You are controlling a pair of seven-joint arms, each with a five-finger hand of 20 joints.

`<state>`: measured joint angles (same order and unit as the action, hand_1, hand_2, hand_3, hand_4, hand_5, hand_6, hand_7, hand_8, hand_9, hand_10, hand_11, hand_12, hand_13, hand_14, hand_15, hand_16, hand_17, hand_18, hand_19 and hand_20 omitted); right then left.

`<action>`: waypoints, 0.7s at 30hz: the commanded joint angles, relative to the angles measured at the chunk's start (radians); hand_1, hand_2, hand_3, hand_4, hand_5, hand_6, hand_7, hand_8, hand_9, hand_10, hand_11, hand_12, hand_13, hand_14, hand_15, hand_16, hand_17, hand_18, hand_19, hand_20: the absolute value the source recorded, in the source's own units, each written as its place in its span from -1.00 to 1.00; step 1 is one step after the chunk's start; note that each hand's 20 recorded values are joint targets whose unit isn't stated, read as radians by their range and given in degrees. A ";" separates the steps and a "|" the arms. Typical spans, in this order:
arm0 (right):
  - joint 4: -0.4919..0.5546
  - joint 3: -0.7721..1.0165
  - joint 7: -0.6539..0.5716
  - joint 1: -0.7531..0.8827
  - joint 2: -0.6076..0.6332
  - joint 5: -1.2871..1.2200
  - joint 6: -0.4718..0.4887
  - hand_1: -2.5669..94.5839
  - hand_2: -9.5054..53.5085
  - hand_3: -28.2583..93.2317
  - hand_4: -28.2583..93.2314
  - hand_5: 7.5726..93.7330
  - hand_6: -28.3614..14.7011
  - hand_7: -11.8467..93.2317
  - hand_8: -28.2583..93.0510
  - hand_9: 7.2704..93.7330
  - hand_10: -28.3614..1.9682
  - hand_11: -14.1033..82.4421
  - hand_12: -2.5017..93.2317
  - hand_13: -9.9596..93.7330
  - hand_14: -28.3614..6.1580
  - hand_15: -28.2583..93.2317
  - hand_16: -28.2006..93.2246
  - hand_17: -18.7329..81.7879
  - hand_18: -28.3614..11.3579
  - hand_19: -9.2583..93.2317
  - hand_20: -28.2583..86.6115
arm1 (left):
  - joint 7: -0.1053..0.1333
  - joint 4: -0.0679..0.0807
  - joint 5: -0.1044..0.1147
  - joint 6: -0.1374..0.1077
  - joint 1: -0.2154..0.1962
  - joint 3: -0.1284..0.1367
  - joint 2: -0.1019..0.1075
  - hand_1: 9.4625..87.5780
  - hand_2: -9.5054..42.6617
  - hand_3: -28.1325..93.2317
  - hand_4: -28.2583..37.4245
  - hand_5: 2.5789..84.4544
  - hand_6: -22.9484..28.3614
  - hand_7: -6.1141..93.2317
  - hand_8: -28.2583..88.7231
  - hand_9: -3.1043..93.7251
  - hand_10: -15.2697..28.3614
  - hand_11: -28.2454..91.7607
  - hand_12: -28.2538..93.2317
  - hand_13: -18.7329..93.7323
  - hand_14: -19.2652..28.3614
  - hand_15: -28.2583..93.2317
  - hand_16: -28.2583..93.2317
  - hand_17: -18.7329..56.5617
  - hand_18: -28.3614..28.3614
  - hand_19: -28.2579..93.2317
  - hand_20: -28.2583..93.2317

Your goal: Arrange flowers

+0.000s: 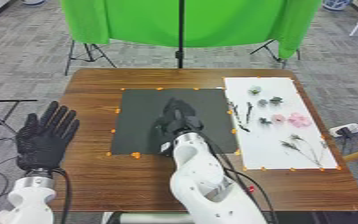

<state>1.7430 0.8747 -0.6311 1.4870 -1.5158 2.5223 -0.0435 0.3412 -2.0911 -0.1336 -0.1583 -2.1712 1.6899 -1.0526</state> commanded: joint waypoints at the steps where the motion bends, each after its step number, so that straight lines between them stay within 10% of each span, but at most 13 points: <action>1: -0.128 -0.026 -0.045 -0.036 -0.122 0.010 -0.003 0.12 -1.00 0.86 -0.82 0.68 0.28 0.06 -0.28 0.93 0.20 -0.30 0.03 0.76 0.21 0.37 0.10 0.09 -0.96 0.93 -0.05 | -0.073 0.039 -0.047 -0.011 0.087 -0.061 0.035 -0.59 0.10 0.66 -1.00 0.03 0.21 -0.73 -0.67 -0.16 0.28 -0.28 -0.44 -0.19 0.35 -0.15 -0.64 -0.69 0.41 -0.03 -0.39; 21: -0.128 -0.030 -0.069 -0.046 -0.124 -0.016 0.097 -0.10 -1.00 0.89 -1.00 0.10 0.02 0.40 -0.48 0.30 -0.47 0.41 -0.34 0.46 -0.18 0.70 -0.15 0.02 -1.00 0.94 0.09 | -0.037 0.036 -0.025 -0.007 0.089 -0.062 0.031 -0.58 0.11 0.65 -1.00 0.03 0.23 -0.74 -0.67 -0.16 0.29 -0.27 -0.44 -0.19 0.38 -0.14 -0.64 -0.70 0.42 -0.02 -0.38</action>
<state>1.6085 0.8435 -0.6976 1.4373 -1.6339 2.5120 0.0374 0.2988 -2.0563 -0.1641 -0.1618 -2.0648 1.6263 -1.0150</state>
